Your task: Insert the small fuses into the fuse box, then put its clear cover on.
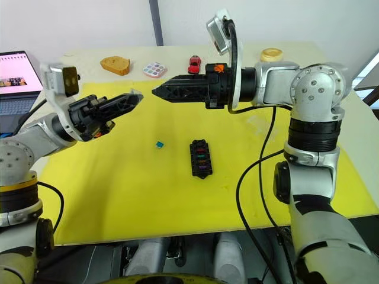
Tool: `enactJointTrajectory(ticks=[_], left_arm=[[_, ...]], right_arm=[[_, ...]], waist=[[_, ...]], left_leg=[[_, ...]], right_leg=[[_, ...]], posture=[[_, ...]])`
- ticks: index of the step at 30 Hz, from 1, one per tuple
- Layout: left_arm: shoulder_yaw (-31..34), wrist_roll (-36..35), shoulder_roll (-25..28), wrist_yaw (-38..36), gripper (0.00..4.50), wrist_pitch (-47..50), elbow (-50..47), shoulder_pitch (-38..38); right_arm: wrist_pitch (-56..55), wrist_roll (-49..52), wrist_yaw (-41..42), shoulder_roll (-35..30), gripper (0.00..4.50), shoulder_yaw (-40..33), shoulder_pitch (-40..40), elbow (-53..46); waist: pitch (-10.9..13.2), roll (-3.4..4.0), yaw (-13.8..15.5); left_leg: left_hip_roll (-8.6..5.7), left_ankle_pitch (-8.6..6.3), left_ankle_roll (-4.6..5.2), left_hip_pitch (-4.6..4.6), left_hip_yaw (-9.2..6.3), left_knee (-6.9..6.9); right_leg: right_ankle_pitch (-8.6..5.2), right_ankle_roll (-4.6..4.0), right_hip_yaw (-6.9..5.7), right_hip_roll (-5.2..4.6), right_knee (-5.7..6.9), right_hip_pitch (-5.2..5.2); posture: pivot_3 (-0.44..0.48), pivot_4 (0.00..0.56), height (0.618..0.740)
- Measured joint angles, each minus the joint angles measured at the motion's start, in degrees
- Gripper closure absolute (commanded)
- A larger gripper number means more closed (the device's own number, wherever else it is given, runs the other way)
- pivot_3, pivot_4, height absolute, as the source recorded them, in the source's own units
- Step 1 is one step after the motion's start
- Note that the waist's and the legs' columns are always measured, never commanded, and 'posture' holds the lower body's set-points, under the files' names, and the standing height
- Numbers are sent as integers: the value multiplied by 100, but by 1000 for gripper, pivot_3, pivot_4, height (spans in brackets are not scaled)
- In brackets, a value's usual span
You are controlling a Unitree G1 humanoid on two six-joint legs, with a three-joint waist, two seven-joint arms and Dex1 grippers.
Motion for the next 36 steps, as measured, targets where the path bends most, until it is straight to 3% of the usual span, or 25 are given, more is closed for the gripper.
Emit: enactJointTrajectory(ticks=[11, 17, 21, 31, 34, 36], left_arm=[[5, -52, 63, 144, 4500, 15, -208, 247], [-72, 399, 263, 564, 4500, 234, -564, 2179], [22, 163, 140, 1053, 4500, 324, -807, 2855], [-213, 182, 96, 1490, 4500, 609, -748, 3503], [-237, 451, 304, 1213, 3546, 561, -750, 3680], [-226, 502, 428, 973, 2552, 536, -730, 3818]], right_arm=[[156, 213, -172, -156, 1832, 15, 33, -83], [-1037, -579, 1411, -2053, 1832, 1292, 1305, -1446], [-1891, -1026, 2380, -2773, 1832, 1941, 2029, -2285], [-2328, -1366, 2428, -2606, 1832, 2029, 2087, -2342], [-2321, -1359, 2359, -2504, 1912, 2028, 2083, -2338], [-2317, -1357, 2329, -2497, 1912, 2024, 2086, -2338]], waist=[[0, 0, 5], [2, -3, -4], [2, -3, 13], [1, -4, 84], [-1, -2, 88], [-1, -1, 81]], left_leg=[[0, -2, -5, 1, 3, -3], [0, -4, -8, 3, 16, -15], [9, 3, -22, 5, 15, -15], [10, 2, -23, -8, 20, -16], [10, 1, -24, -8, 26, -23], [12, 1, -25, -8, 27, -26]], right_leg=[[0, 0, 2, 3, -2, -1], [-2, 2, 20, 1, -9, -15], [-5, -5, 21, -10, -5, -22], [-3, -37, 28, -34, -10, -68], [-3, -38, 31, -35, -10, -75], [-3, -39, 31, -34, -11, -77]], posture=[[0, 150, 740], [0, 150, 740], [0, 150, 740], [0, 150, 740], [0, 150, 740], [0, 150, 740]])
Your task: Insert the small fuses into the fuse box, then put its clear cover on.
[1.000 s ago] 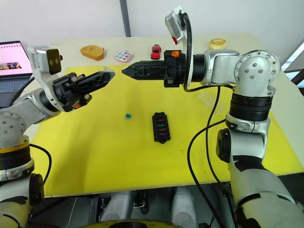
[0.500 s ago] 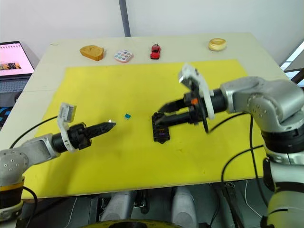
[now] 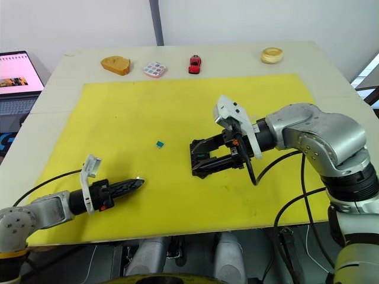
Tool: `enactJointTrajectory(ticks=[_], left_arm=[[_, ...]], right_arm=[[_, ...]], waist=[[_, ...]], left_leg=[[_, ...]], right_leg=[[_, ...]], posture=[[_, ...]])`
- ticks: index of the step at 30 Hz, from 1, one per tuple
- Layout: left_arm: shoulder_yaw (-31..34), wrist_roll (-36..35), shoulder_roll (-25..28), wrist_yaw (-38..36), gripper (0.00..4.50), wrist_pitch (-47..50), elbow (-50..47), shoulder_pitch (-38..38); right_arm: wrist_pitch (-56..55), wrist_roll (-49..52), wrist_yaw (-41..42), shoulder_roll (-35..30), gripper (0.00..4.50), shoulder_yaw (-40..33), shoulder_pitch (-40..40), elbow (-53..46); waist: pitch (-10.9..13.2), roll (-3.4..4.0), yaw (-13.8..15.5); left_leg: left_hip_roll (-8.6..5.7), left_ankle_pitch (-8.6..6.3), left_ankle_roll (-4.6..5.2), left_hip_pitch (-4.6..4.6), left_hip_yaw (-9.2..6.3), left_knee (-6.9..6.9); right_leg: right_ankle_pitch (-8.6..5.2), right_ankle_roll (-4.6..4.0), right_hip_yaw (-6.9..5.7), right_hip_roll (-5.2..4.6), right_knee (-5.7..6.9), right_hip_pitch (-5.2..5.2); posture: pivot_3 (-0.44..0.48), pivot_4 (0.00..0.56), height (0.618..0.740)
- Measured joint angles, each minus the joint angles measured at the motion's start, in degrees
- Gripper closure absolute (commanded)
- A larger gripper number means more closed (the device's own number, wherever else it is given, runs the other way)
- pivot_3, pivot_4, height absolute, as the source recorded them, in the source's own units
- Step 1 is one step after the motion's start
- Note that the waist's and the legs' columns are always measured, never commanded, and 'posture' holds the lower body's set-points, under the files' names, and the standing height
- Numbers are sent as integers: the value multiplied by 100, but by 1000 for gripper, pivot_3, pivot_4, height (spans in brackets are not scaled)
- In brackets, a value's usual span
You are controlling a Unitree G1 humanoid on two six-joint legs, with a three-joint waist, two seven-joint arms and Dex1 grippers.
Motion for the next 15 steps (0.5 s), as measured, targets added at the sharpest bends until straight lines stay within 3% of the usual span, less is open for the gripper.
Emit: enactJointTrajectory(ticks=[1, 3, 6, 8, 15], left_arm=[[8, 15, 109, -155, 2135, -11, -10, 52], [122, 101, 576, -541, 2135, -46, -46, 218], [609, 750, 1685, -1619, 2135, -404, -85, 913], [725, 1266, 2099, -2187, 2135, -772, -95, 1062], [265, 2005, 1901, -2763, 2135, -1416, -97, 616]], right_arm=[[1, 0, -3, -2, 1912, -2, 5, -1], [0, 1, 2, -55, 1912, -7, 72, -13], [1, -5, 61, -280, 1912, -63, 176, 21], [-16, -41, 92, -343, 1912, -138, 178, 69], [-230, -261, 85, -217, 1912, -112, 155, 250]], waist=[[0, 0, 0], [-2, -4, -8], [-2, 0, -75], [-6, 12, -70], [-5, 10, -57]], left_leg=[[1, -1, -3, 0, 0, -1], [11, -3, -11, 0, 1, -2], [21, -7, -23, -7, 24, -13], [22, -6, -26, -8, 37, -21], [25, -3, -30, -28, 63, -40]], right_leg=[[0, 0, 0, 0, 0, -2], [0, -3, 0, 9, -2, -3], [3, -9, 0, 12, -3, -29], [5, -12, 4, 8, -3, -41], [11, -20, 17, 6, -6, -83]], posture=[[0, 150, 740], [0, 150, 740], [0, 150, 740], [0, 150, 740], [0, 150, 740]])
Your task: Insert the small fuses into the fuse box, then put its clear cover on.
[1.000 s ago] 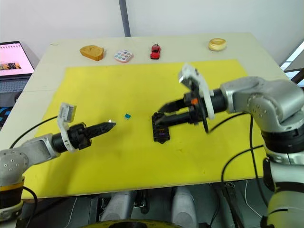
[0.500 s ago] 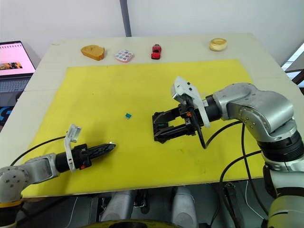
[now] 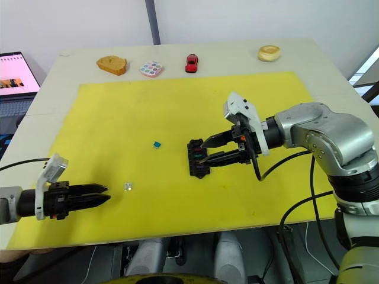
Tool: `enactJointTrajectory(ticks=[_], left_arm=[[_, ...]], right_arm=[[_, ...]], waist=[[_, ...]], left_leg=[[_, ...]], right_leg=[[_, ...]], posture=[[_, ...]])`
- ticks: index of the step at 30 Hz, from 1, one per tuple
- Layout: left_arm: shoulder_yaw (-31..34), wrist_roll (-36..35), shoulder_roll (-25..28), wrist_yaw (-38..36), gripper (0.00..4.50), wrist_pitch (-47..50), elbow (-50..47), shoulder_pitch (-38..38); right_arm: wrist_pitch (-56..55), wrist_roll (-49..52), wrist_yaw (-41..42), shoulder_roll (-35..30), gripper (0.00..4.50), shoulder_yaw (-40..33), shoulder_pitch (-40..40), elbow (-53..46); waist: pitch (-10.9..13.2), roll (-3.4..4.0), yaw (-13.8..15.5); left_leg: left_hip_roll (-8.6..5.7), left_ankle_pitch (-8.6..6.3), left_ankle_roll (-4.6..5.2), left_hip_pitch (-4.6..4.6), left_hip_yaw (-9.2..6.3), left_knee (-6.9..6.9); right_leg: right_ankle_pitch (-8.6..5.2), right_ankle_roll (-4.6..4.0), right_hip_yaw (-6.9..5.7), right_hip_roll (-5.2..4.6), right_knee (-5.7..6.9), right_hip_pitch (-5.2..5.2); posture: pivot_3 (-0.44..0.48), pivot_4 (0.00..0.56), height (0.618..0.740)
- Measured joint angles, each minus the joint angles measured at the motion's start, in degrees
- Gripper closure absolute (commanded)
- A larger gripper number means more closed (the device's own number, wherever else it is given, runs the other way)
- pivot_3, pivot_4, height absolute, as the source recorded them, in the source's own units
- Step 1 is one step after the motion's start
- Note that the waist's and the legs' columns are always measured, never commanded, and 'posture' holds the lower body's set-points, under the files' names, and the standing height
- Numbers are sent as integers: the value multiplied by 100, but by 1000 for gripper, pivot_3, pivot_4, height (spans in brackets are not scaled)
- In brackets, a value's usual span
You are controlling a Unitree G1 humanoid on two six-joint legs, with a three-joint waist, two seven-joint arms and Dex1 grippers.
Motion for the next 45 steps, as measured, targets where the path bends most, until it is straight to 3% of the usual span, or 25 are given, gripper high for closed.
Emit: enactJointTrajectory(ticks=[7, 19, 22, 25, 39, 45], left_arm=[[-342, 271, -508, 54, 2135, -17, 172, -452], [-495, 359, -1102, 192, 2135, 195, 239, -511], [-526, 368, -1418, 262, 2952, 227, 473, -618], [-577, 476, -1611, 286, 4438, 128, 677, -674], [-446, 483, -1771, 197, 4480, 87, 743, -605], [10, -28, -1643, 433, 4480, 507, 427, -758]], right_arm=[[18, -8, -46, 48, 1912, -4, 8, -5], [96, 37, -273, 77, 1912, -54, 113, -7], [97, 37, -341, 112, 1912, -73, 127, -5], [97, 39, -398, 187, 1912, -74, 171, -8], [106, 31, -465, 149, 1912, -143, 294, 6], [121, 47, -335, 167, 1912, -143, 101, 154]], waist=[[0, -2, -6], [-3, 3, 26], [-6, 7, 121], [-9, 8, 147], [-33, 44, 124], [-27, 33, 119]], left_leg=[[14, 4, -7, 6, 11, -3], [13, 3, -4, 9, 13, 5], [14, 1, 0, 15, 12, 21], [12, -8, 15, 15, 12, 34], [11, -13, 23, 24, 12, 41], [14, -12, 22, 18, 12, 43]], right_leg=[[9, -7, -2, 1, 3, -4], [10, -9, -3, -1, 3, 6], [12, -12, -11, -1, 4, 19], [13, -16, -14, -5, 2, 32], [13, -16, -16, -6, 0, 45], [13, -16, -16, -3, 1, 40]], posture=[[0, 150, 740], [0, 150, 740], [0, 150, 740], [0, 150, 740], [0, 150, 740], [0, 150, 740]])
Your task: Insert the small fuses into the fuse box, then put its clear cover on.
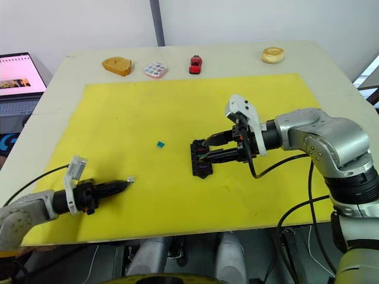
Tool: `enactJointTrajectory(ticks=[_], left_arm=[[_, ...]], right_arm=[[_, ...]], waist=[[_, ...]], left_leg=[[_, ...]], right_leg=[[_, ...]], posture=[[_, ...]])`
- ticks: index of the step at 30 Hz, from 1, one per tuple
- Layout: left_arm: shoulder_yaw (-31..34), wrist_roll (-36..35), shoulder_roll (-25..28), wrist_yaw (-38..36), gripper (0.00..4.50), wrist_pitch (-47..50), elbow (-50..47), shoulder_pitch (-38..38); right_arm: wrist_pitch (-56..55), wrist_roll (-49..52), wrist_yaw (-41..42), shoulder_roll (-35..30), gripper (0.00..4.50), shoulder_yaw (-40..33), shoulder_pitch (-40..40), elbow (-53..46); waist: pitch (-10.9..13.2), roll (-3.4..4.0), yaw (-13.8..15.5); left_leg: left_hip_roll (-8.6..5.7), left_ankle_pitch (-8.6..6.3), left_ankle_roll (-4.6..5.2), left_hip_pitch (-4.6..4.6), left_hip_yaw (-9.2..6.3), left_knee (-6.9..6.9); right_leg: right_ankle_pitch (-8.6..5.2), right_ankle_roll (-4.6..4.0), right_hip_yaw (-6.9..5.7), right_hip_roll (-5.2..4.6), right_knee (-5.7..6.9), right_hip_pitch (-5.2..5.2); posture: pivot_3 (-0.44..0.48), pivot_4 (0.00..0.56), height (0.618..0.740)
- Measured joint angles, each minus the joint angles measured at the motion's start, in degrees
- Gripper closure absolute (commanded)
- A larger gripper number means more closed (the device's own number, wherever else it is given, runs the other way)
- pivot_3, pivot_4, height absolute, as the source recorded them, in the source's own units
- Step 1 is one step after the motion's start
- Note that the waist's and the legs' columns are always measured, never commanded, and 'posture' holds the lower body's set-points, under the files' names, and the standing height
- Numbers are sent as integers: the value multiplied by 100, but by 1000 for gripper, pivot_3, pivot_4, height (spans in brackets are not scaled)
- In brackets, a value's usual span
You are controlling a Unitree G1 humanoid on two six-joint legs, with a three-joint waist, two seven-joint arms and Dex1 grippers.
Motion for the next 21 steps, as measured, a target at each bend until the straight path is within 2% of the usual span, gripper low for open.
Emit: enactJointTrajectory(ticks=[5, 8, 13, 21], left_arm=[[274, -379, 83, 215, 4480, 157, -375, -227], [265, -469, 68, 365, 4480, 169, -474, -446], [-54, -586, 13, 501, 4480, 137, -646, -1671], [-661, -572, -213, 411, 4480, -4, -541, -3201]], right_arm=[[40, -1, 99, 125, 1912, 61, -191, 179], [358, 133, 35, 505, 1912, 76, -522, 500], [990, 429, -266, 1438, 1912, -36, -1518, 1579], [1247, 465, 91, 1666, 1912, -71, -2039, 2448]], waist=[[1, -1, -3], [1, -2, -12], [2, -4, 17], [1, -8, -32]], left_leg=[[0, 0, 0, 0, 0, 0], [8, 2, -2, 0, 0, 4], [7, 4, -3, -4, -6, 12], [14, 12, 13, -1, -5, 16]], right_leg=[[0, 1, 0, 2, -1, 3], [1, 0, 0, 10, 1, 16], [8, 7, -10, 30, 2, 35], [15, 21, -11, 54, 9, 44]], posture=[[0, 150, 740], [0, 150, 740], [0, 150, 740], [0, 150, 740]])
